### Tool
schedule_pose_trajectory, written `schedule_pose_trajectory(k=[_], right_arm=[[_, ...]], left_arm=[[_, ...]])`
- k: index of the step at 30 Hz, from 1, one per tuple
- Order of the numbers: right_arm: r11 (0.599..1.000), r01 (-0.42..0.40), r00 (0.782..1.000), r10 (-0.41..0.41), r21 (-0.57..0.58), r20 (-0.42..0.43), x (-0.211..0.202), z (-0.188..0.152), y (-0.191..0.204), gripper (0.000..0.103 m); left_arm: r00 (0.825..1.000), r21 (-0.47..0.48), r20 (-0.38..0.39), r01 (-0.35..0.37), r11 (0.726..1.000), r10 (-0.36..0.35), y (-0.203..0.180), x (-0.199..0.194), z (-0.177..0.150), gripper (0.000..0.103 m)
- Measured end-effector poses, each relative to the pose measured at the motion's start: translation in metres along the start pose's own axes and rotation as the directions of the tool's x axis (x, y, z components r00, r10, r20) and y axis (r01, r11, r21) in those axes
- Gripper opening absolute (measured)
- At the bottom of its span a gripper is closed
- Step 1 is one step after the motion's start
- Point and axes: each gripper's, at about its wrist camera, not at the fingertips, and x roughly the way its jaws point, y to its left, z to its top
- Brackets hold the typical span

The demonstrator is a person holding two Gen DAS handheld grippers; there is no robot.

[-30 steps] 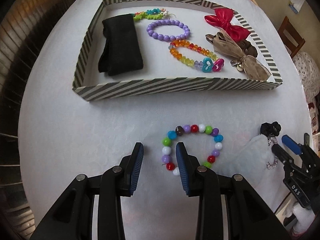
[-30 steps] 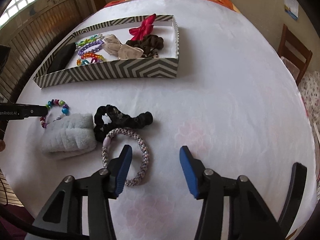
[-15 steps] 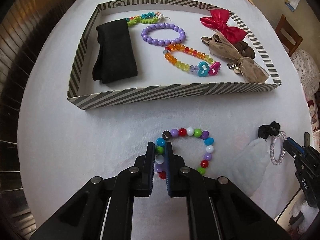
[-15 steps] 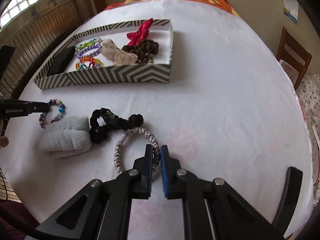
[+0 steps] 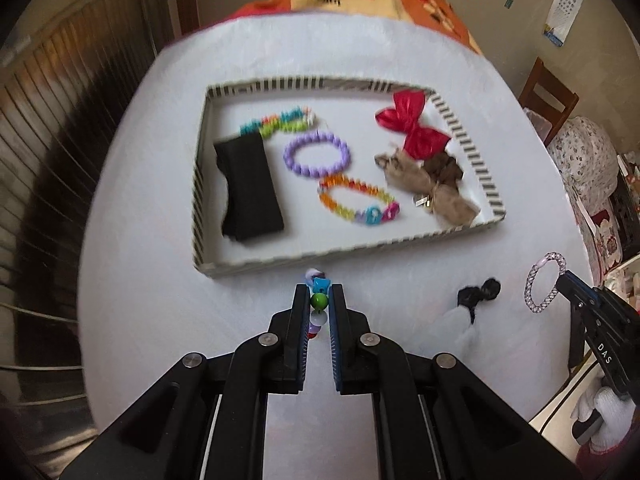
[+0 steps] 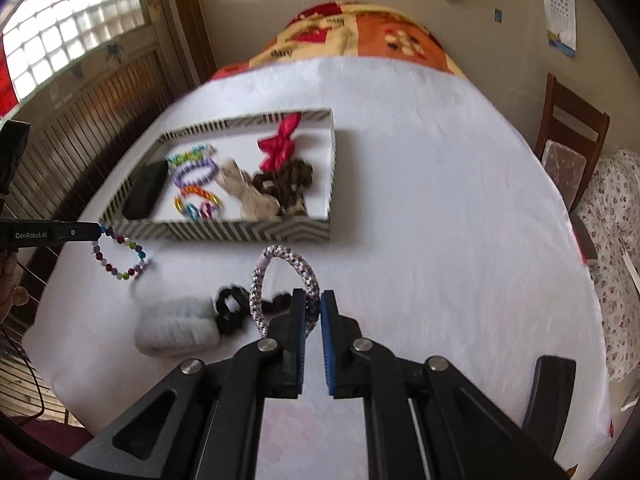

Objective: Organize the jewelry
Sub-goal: 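Carry the bead bracelet and braided tie into the tray and open both grippers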

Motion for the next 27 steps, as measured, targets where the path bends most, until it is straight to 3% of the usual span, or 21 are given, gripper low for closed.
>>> schedule_pose_trajectory(k=[14,27], right_arm=[[0.996,-0.059,0.996,0.063,-0.068,0.059,0.005,0.052,0.030,0.007],[0.987,-0.107,0.993,0.111,-0.121,0.027,0.048,0.101,0.046,0.007]], left_arm=[[0.995,0.035,0.100,-0.031,0.999,0.028,-0.010,-0.026,0.046,0.000],[0.997,0.060,0.066,-0.051,0.997,0.048,-0.036,0.009,0.077,0.000]])
